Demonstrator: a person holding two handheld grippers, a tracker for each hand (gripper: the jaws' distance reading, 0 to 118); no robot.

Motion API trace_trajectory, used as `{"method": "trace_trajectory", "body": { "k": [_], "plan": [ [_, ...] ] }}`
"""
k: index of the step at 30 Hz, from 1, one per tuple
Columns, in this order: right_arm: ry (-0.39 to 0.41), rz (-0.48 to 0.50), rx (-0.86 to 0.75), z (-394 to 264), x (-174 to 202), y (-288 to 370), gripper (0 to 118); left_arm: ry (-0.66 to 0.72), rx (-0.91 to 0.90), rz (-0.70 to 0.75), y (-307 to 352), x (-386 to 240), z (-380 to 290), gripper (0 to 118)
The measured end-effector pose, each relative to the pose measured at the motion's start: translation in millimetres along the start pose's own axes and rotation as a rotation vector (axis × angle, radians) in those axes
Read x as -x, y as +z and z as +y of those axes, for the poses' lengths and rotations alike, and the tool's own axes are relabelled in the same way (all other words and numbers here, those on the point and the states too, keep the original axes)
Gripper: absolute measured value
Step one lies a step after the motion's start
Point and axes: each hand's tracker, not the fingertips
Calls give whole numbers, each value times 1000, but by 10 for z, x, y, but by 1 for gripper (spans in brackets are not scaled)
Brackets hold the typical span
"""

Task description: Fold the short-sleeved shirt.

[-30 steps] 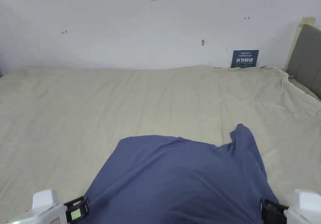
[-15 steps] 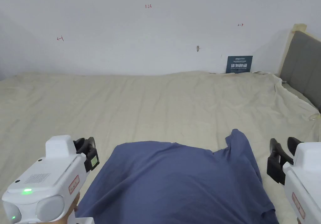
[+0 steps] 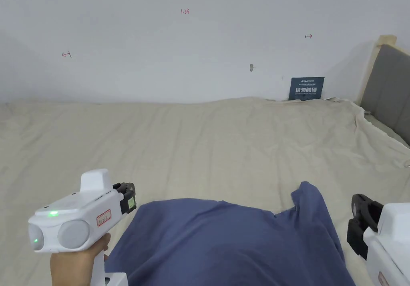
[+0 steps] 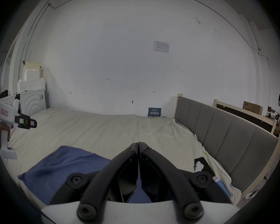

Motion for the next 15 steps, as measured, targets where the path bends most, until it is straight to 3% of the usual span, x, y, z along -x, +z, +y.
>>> {"method": "trace_trajectory", "body": {
  "k": [7,9,10,11,12,13,15],
  "plan": [
    [-10,-23,83,-210,-67,-497,0,-57,211,20,-1257,186,197,3],
    [-13,-32,103,-265,-98,-622,0,-97,241,43,-1533,207,155,22],
    [-14,-36,113,-298,-108,-671,0,-92,278,54,-1690,235,141,49],
    [-15,-40,121,-324,-125,-728,0,-79,327,74,-1836,263,119,68],
    [-14,-44,128,-350,-141,-780,0,-75,368,83,-1967,296,87,78],
    [-12,-49,134,-378,-157,-824,0,-79,389,84,-2067,322,29,83],
    [-6,-52,147,-433,-188,-898,0,-104,439,100,-2262,372,-74,84]
  ]
}}
